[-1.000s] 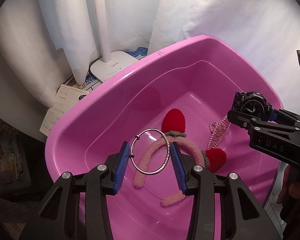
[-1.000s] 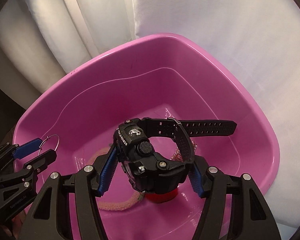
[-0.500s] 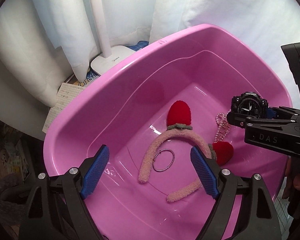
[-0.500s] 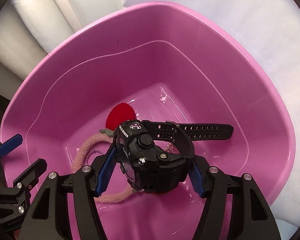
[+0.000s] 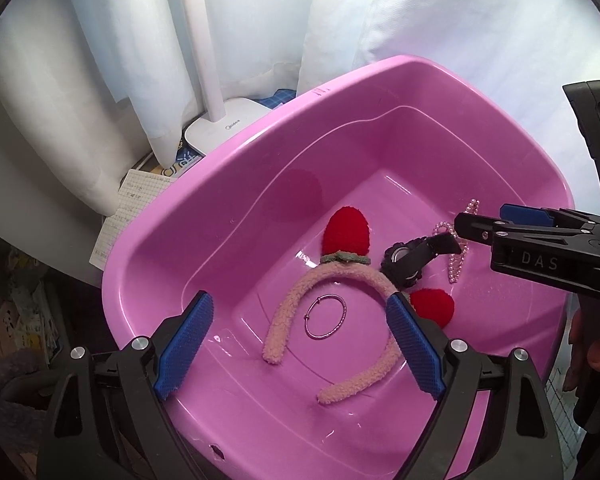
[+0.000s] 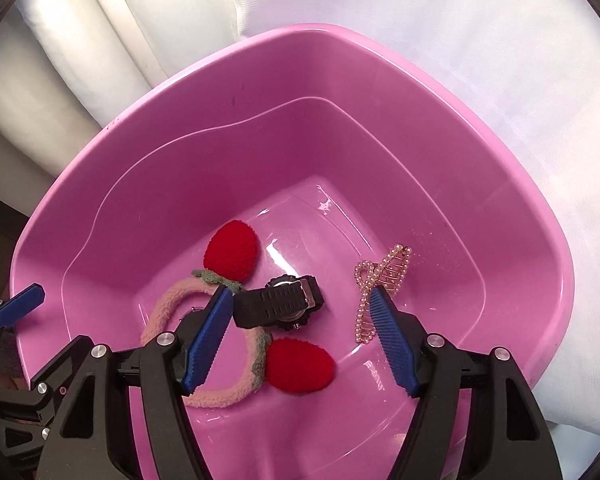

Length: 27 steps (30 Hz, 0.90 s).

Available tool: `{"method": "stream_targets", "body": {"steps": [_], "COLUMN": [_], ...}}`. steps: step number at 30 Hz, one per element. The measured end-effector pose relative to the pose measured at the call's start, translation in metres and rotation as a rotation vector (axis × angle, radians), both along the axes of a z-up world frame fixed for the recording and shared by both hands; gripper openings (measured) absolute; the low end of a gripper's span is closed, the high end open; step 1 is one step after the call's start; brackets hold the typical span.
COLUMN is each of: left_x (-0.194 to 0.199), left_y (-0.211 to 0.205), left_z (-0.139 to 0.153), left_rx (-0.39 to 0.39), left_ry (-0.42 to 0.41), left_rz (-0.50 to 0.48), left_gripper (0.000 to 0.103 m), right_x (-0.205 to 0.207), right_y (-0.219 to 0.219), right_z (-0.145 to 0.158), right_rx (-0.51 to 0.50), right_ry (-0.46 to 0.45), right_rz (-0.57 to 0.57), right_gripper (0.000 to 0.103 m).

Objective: Organize jewelry
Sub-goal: 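Lift both tools away from the tub toward the table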

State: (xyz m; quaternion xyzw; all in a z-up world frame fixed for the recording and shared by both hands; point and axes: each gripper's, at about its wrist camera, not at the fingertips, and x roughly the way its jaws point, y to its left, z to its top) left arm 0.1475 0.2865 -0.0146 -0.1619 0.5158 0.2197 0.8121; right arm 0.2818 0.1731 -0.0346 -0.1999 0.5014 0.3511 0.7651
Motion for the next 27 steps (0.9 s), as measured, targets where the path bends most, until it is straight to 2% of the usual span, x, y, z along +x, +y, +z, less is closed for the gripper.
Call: {"method": "stream_targets", "body": {"steps": [18, 27], "left_x": [-0.028, -0.046], "left_y": [-0.003, -0.006], "left_z": [0.026, 0.040], "left_rx": [0.044, 0.057], "left_ry": [-0.076, -0.129], "left_rz": [-0.010, -0.012], "left_gripper": [0.087, 0.090], "right_x": [-0.033, -0.056], "right_y": [-0.012, -0.026], "right_z": [0.029, 0.041], "right_rx": [0.056, 0.102], "right_ry": [-0.052, -0.081], "right_rz": [-0.017, -0.035], "right_gripper": [0.068, 0.068]}}
